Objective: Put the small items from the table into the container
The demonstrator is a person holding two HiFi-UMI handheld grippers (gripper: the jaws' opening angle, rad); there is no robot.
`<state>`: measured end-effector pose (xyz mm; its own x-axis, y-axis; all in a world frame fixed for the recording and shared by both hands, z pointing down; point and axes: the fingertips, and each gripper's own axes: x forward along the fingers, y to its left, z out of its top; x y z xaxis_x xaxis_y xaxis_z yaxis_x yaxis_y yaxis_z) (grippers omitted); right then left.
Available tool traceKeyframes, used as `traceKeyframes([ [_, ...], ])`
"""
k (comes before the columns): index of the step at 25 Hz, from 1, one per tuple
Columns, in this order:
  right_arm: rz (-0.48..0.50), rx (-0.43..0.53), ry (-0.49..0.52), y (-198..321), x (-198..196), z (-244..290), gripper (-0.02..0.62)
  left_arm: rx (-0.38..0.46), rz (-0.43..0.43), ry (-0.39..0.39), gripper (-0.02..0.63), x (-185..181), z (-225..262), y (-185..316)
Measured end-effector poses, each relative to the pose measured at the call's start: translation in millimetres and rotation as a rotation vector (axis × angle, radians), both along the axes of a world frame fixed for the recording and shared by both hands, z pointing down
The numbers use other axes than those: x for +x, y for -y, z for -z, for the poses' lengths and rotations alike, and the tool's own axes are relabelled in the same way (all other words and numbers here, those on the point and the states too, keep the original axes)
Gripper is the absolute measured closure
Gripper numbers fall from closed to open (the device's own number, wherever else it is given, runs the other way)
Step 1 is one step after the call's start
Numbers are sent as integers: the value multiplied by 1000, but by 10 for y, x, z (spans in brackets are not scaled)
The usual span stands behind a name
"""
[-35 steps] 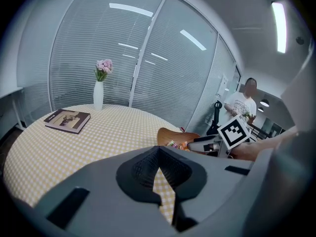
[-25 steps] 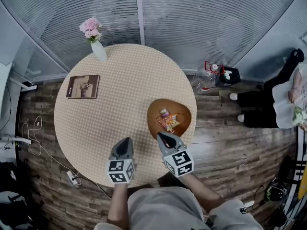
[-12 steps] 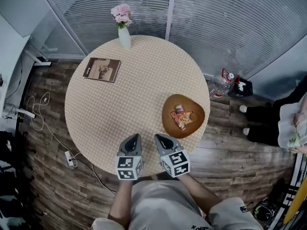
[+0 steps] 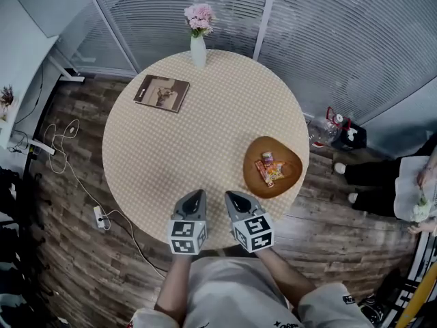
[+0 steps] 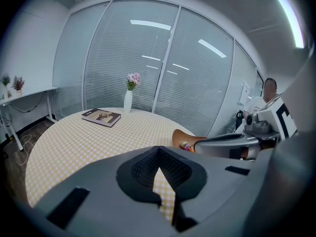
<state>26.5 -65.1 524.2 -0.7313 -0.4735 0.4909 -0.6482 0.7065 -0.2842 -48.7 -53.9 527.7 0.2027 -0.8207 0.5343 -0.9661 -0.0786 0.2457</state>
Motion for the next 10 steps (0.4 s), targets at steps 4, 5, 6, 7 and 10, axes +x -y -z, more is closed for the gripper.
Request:
traceKeyframes([
  [4,1,3,-7,-29,12,7,595,2,-5,-1,601,23,9,-17],
  [5,1,4,-8,-33,21,7,595,2,-7,-1,600,34,9,-17],
  [6,0,5,-8,-36,30,7,595,3,-9,-1,601,43,6,-17],
  [7,-1,5,-8,-38,38,5,594,3,-11,-1,600,50,1,-20],
  [10,-8,6,-9,-51,59,-4,594,3,-14,-1,601,67,-10,-38],
])
